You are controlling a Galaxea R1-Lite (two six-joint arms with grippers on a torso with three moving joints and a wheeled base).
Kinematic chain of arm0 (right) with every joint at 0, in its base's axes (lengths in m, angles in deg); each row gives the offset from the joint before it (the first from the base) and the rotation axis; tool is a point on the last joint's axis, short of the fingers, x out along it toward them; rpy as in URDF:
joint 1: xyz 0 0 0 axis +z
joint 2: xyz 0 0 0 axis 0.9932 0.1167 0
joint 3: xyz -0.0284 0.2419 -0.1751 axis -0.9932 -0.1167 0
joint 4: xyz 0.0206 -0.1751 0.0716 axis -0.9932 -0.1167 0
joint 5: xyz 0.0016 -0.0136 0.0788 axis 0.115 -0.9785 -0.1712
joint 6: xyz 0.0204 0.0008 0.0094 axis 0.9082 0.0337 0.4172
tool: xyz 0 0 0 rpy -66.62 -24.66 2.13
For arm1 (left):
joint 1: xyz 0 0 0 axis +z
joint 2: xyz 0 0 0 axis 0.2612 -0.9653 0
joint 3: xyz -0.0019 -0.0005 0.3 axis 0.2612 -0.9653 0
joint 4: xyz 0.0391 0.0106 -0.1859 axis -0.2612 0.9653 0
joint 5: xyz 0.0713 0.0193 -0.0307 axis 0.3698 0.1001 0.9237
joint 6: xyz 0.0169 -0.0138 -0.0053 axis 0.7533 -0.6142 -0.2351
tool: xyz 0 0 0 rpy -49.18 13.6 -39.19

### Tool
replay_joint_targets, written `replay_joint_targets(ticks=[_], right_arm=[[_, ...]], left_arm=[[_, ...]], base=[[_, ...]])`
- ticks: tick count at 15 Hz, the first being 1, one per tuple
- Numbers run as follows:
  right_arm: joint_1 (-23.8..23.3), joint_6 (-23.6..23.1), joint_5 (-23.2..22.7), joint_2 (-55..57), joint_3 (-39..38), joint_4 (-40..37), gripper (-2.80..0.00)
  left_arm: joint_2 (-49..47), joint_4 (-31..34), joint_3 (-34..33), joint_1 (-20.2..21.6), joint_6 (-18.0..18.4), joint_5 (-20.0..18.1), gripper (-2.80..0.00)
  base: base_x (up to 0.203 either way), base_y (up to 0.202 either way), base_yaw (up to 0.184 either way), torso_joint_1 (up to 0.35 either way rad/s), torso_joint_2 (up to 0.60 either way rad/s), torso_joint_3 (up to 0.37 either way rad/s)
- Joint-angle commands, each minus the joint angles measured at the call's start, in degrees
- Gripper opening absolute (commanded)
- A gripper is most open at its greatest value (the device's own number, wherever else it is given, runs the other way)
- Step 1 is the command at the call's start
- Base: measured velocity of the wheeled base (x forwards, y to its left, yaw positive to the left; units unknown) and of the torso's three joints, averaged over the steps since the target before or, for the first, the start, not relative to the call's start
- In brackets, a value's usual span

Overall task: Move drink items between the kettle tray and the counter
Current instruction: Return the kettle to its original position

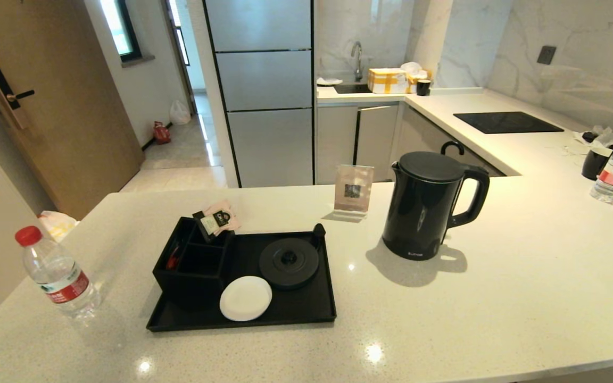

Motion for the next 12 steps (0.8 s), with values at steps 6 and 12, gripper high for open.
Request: replay_joint_targets(ticks=[6, 12], right_arm=[[0.0, 1.0, 0.4, 0.1, -0.6, 2.0, -2.80], [0.0, 1.1, 0.4, 0.2, -0.6, 2.0, -2.80]], left_arm=[[0.0, 0.0, 0.0, 0.0, 0.0, 0.0, -2.80], [0.1, 0.0, 0.0, 0.0, 0.0, 0.0, -2.80]], base=[[0.000, 0.000, 0.000, 0.000, 0.00, 0.000], [0.000, 0.000, 0.000, 0.000, 0.00, 0.000]])
